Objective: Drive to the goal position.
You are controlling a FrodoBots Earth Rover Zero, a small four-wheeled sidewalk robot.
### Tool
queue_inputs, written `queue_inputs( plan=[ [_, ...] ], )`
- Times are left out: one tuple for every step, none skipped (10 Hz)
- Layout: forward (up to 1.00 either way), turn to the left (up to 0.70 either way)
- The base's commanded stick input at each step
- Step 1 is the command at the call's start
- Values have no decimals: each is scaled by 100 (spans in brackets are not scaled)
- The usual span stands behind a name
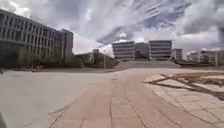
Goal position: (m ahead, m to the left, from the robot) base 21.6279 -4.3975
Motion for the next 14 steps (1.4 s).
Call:
queue_inputs(
  plan=[
    [100, 0],
    [100, 0],
    [100, 1],
    [100, 3],
    [100, 0],
    [100, 0],
    [100, 0],
    [100, 0],
    [100, 0],
    [100, -27],
    [100, -40],
    [100, -40],
    [100, -18],
    [100, 6]
  ],
)
